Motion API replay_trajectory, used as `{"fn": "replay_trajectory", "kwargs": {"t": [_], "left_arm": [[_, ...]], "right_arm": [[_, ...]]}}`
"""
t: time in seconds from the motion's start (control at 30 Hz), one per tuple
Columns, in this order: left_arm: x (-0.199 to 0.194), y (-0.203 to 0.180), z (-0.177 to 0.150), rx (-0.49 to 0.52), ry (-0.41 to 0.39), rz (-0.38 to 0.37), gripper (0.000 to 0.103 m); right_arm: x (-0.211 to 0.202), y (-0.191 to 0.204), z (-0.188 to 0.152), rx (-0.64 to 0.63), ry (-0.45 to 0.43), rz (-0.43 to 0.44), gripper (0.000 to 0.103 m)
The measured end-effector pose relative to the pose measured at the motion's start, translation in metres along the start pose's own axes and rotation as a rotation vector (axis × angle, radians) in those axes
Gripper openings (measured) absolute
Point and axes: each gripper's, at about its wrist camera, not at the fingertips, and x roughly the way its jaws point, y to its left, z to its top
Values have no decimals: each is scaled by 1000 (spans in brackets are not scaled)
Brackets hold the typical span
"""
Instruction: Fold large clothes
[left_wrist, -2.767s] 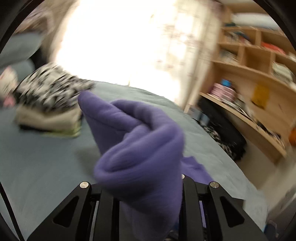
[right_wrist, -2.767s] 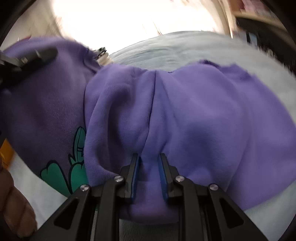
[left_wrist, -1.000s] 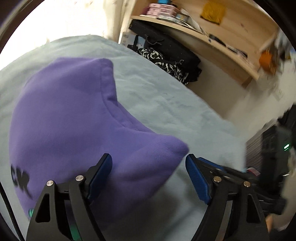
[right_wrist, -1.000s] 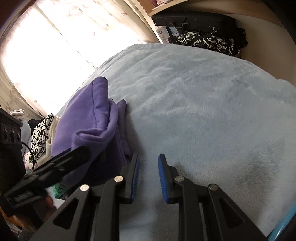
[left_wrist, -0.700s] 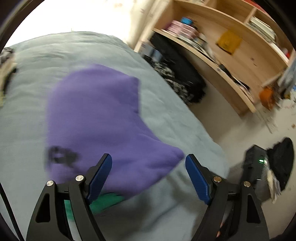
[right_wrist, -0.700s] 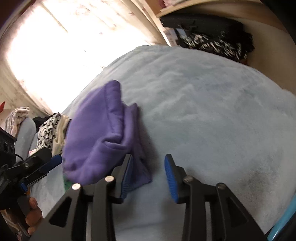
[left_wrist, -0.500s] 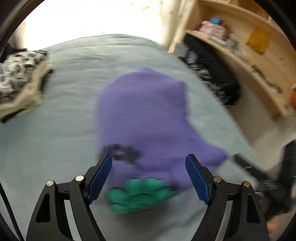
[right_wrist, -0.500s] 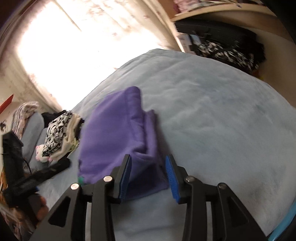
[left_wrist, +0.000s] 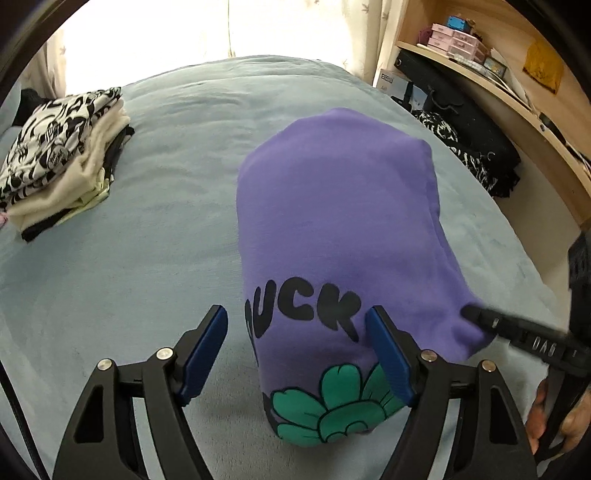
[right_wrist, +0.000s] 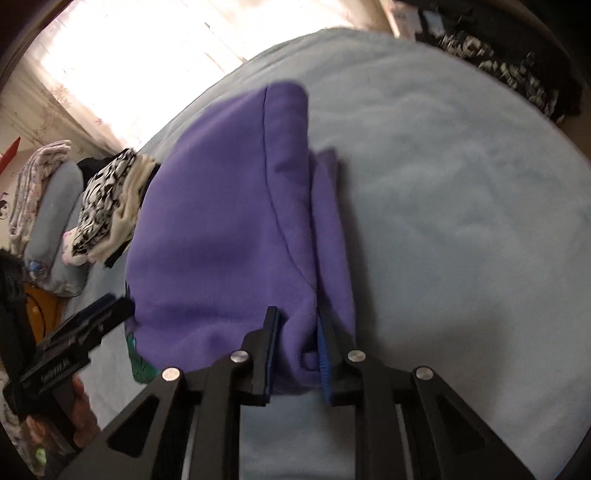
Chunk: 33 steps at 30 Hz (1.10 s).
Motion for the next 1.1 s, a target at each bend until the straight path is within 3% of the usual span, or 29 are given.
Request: {"fn": "replay_trajectory", "kwargs": {"t": [0.1, 0.2, 0.3, 0.47, 0.57, 0.77, 0.9, 1.1], "left_arm": [[-2, 9, 1, -27, -12, -3, 66], [-4, 16, 0, -40, -29, 14, 65], [2, 23, -4, -44, -23, -23, 65], [23, 20, -17, -55, -8, -150, 67], [20, 20, -18, -67, -36, -145, 67], [15, 23, -10, -68, -20, -164, 68], [8, 26, 2, -44, -34, -160, 68], [5, 32, 26, -51, -59, -184, 68]], "right_arm": [[-3, 13, -10, -26, -23, 100, 17], [-14, 21, -15, -57, -64, 124, 16], [-6, 8, -17, -13, -62, 77, 15], [39, -21, -39, 56, 6, 20, 15], [34, -19, -39, 59, -12, 18, 15], [24, -2, -33, -17, -5, -27, 17], [17, 6, -22, -55, 9, -31, 26], [-3, 9, 10, -48, -74, 64, 54]]}}
